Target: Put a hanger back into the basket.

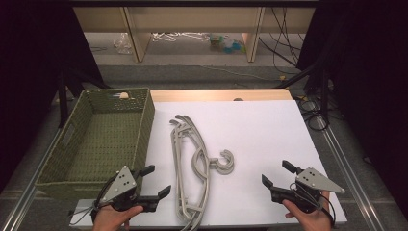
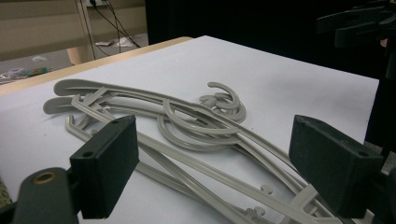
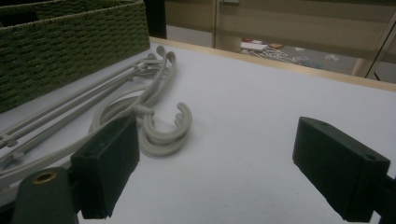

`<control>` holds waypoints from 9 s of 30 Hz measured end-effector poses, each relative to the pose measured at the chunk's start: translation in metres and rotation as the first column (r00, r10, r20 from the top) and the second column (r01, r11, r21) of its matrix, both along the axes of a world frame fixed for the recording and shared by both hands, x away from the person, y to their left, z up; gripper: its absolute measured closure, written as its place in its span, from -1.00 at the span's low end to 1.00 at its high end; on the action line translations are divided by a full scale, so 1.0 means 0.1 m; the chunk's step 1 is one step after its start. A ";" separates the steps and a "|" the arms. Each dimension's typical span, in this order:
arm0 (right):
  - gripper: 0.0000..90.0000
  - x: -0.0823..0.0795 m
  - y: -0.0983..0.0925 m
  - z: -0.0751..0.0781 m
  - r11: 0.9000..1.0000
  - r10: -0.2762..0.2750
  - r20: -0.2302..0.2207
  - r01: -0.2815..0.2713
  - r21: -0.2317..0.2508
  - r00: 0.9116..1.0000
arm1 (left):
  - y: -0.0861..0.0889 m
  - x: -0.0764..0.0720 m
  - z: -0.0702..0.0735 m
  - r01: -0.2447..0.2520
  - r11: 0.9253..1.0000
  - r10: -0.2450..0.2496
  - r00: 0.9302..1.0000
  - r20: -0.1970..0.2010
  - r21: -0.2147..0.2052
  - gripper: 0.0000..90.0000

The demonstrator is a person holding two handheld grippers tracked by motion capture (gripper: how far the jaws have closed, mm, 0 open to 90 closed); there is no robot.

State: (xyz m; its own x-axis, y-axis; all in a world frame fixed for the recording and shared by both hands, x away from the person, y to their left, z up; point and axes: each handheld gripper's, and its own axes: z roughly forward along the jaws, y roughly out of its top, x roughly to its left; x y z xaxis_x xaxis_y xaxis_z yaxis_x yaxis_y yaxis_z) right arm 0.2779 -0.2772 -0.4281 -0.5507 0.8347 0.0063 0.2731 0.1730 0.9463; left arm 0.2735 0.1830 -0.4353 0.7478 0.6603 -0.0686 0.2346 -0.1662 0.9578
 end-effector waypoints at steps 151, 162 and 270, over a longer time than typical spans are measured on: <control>-0.61 0.02 0.01 -0.02 1.000 0.022 -0.038 -0.022 -0.016 0.999 | -0.21 0.46 0.44 0.049 0.960 0.071 0.909 -0.410 0.275 0.82; -0.61 0.03 0.02 -0.03 1.000 0.021 -0.024 -0.021 -0.004 0.999 | 0.08 0.53 0.59 -0.016 0.999 0.037 0.909 -0.415 0.052 0.83; -0.62 0.06 0.03 -0.05 1.000 0.023 -0.085 -0.023 -0.004 0.996 | 2.10 1.08 0.59 0.013 0.923 0.153 0.904 -0.399 0.385 0.81</control>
State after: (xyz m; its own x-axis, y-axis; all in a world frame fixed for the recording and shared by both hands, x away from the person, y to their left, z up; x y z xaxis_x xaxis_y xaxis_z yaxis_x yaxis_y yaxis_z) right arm 0.2834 -0.2742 -0.4330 -0.5672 0.8220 0.0502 0.3483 0.1843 0.9191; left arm 0.3813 0.3933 -0.3764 0.6556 0.7483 -0.1012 0.6191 -0.4559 0.6394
